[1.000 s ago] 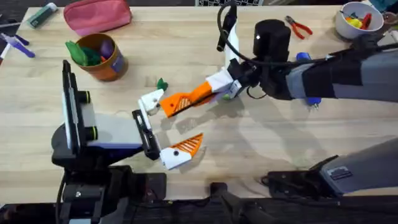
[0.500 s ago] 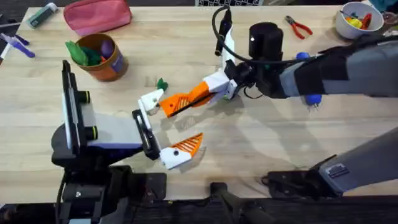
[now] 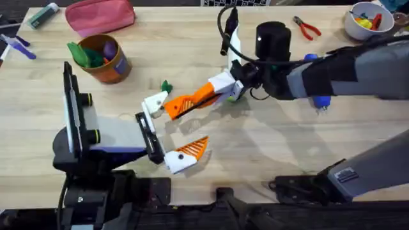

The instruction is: Pick up the gripper from the table and insert it into the empty holder that is missing its gripper. Then pick up a screw, insert it into the mounting hole, and use the screwdriver to tighten it. Finally, clean up the table by picking up the vegetable and placing it into the bucket.

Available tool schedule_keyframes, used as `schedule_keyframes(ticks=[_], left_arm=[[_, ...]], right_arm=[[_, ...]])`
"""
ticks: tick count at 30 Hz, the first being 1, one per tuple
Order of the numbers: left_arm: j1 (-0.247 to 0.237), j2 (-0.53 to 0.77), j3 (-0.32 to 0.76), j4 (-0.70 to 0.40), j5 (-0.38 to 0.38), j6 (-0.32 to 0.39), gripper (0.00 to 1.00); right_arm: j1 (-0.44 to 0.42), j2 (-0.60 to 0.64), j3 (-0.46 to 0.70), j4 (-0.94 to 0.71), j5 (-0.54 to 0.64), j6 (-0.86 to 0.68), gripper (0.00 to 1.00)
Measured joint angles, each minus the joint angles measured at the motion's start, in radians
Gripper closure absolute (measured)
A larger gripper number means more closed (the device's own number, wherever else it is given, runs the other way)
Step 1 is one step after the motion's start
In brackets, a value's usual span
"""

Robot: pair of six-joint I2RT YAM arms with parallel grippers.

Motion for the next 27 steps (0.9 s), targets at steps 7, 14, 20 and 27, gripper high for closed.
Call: schedule_keyframes(ticks=[7,14,20,27], left_arm=[[0.001,0.000,0.000,0.000,0.001,0.007,0.015],[0.001,0.000,0.000,0.000,0.001,0.007,0.015],[0.001,0.000,0.000,0.000,0.001,0.007,0.015],[0.001,0.000,0.000,0.000,0.001,0.007,0.016]], right_arm=[[0.006,0.000,0.024,0.000,0.001,0.003,0.992],[0.011,0.000,0.025,0.000,0.007,0.007,0.992],[0.033,0.000,0.028,0.000,0.046,0.007,0.992],[0.048,0.000,0.034,0.001,0.091,0.007,0.992]])
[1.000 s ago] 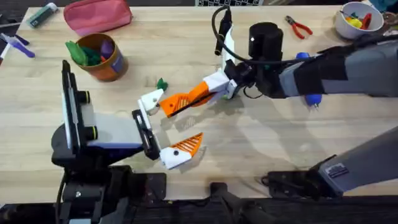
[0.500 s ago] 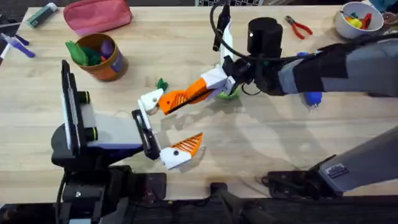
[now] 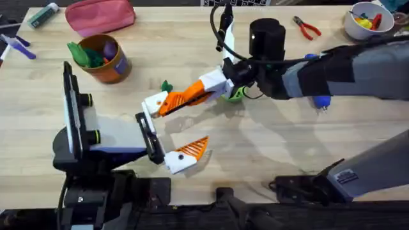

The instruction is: Pick up the gripper from the table and insert it into the empty holder that is missing its gripper. Then pick up a screw, insert it into the mounting hole, and use the screwdriver to tighten it. Finally, clean up the table by picking up the vegetable and placing it into the bucket.

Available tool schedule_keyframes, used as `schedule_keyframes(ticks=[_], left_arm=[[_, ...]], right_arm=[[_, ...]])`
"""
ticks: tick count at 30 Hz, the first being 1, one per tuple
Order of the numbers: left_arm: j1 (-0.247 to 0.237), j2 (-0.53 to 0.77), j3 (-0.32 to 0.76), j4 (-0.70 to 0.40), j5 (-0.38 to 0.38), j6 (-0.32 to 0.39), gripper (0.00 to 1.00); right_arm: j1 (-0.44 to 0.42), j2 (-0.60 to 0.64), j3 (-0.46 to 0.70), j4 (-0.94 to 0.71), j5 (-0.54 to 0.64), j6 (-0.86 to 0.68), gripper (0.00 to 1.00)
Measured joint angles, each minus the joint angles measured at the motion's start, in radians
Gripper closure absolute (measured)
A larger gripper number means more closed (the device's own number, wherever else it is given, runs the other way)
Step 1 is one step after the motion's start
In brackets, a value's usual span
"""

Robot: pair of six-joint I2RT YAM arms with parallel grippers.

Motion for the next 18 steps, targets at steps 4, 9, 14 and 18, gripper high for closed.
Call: schedule_keyframes(ticks=[4,9,14,18], left_arm=[[0.000,0.000,0.000,0.000,0.000,-0.001,0.015],[0.000,0.000,0.000,0.000,0.000,-0.004,0.015],[0.000,0.000,0.000,0.000,0.000,-0.006,0.015],[0.002,0.000,0.000,0.000,-0.002,-0.007,0.015]], right_arm=[[0.005,0.000,0.001,0.001,0.022,0.002,0.992],[0.019,0.000,0.003,0.004,0.041,0.008,0.992],[0.038,0.000,0.006,0.006,0.059,0.013,0.992],[0.040,0.000,0.006,0.007,0.067,0.016,0.992]])
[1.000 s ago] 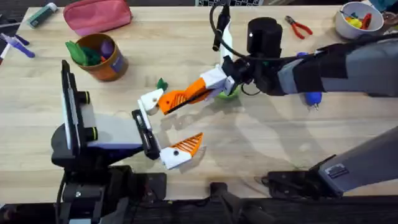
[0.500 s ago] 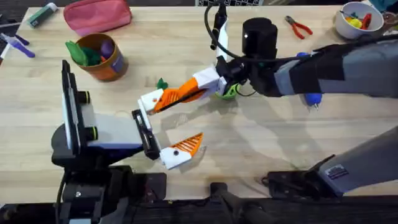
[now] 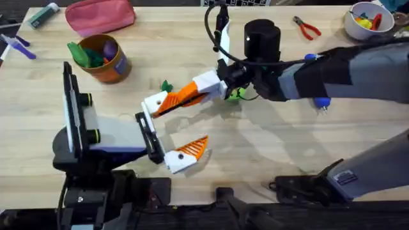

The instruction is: Pick up the gripper from the table and insert it into the empty holder that is missing its gripper. Then pick up a screw, insert it into the mounting hole, and use the screwdriver to tighten it. Finally, clean up the table by picking up the vegetable and placing it into the bucket.

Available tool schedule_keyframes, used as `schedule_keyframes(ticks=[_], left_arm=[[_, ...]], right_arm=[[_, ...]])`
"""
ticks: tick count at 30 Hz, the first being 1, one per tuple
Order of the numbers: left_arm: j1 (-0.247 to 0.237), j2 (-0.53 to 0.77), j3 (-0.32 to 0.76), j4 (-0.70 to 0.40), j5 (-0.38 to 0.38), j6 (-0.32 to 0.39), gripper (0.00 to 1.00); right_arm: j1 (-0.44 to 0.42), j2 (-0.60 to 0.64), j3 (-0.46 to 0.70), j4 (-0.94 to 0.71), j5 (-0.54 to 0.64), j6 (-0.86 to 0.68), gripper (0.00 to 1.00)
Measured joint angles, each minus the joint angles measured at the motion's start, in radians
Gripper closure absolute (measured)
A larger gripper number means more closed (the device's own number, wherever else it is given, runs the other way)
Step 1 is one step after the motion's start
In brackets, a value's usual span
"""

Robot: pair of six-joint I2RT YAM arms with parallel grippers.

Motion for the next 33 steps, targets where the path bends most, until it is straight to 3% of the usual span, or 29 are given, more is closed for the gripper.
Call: schedule_keyframes(ticks=[33], left_arm=[[0.002,0.000,0.000,0.000,-0.010,-0.001,0.015]], right_arm=[[-0.014,0.000,0.000,0.001,0.015,0.008,0.992]])
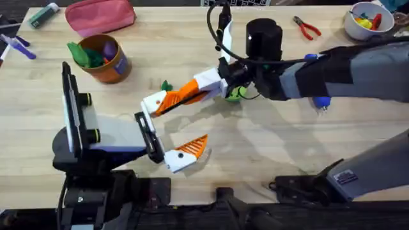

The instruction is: Pick up the gripper from the table and insert it into the empty holder that is missing its gripper. Then pick up a screw, insert it into the mounting hole, and use the screwdriver to tighten it. Finally, clean up the table by picking up the vegetable and placing it into the bucket.

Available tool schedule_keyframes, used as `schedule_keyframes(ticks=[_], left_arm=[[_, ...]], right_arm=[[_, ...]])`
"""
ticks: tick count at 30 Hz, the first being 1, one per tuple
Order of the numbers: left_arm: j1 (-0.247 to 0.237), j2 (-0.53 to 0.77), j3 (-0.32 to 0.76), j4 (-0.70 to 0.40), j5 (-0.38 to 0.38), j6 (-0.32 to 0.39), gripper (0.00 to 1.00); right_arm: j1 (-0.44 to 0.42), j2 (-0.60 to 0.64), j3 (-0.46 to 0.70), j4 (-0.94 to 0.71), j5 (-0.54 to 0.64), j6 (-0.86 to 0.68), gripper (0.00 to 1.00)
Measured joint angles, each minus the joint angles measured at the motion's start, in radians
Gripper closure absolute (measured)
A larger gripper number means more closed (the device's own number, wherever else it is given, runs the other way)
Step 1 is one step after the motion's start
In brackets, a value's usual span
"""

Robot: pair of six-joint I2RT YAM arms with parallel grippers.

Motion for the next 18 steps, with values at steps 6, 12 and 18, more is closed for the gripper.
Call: schedule_keyframes(ticks=[6,12,18], left_arm=[[0.001,0.000,0.000,0.000,0.000,-0.003,0.015],[0.002,0.000,0.000,0.000,-0.001,-0.007,0.015],[0.002,0.000,0.000,0.001,-0.009,-0.013,0.015]], right_arm=[[0.011,0.000,0.000,0.001,0.007,0.010,0.992],[0.018,0.000,0.000,0.002,0.016,0.016,0.992],[0.020,0.000,0.000,0.004,0.029,0.022,0.992]])
